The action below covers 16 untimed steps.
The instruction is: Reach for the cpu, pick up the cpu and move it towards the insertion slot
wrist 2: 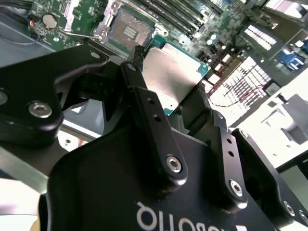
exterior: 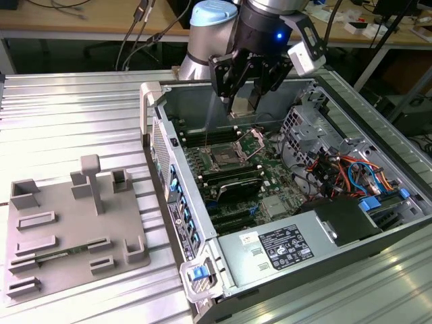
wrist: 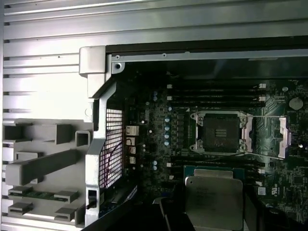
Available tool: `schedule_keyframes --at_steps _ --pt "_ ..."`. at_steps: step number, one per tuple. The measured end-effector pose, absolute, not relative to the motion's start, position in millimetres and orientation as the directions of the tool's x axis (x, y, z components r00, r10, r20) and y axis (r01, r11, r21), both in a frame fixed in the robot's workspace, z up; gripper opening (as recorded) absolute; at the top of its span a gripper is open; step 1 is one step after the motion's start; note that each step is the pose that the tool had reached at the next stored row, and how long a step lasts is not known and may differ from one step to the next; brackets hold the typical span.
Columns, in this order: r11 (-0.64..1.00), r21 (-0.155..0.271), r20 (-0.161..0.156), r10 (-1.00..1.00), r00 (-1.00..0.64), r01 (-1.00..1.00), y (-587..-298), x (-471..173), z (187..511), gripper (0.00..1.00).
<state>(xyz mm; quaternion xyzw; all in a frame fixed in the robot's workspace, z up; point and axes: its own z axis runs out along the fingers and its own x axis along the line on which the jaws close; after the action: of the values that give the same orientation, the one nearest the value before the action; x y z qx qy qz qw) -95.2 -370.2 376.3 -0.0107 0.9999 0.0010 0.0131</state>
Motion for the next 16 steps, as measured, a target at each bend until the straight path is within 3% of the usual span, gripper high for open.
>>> schedule_keyframes --at_steps 11,16 --pt "1.0 0.002 -0.023 -0.006 -1.0 -0.006 -355 -71 370 0.55" --pt "1.0 0.002 0.001 -0.005 -1.0 -0.005 -341 -71 369 0.55"
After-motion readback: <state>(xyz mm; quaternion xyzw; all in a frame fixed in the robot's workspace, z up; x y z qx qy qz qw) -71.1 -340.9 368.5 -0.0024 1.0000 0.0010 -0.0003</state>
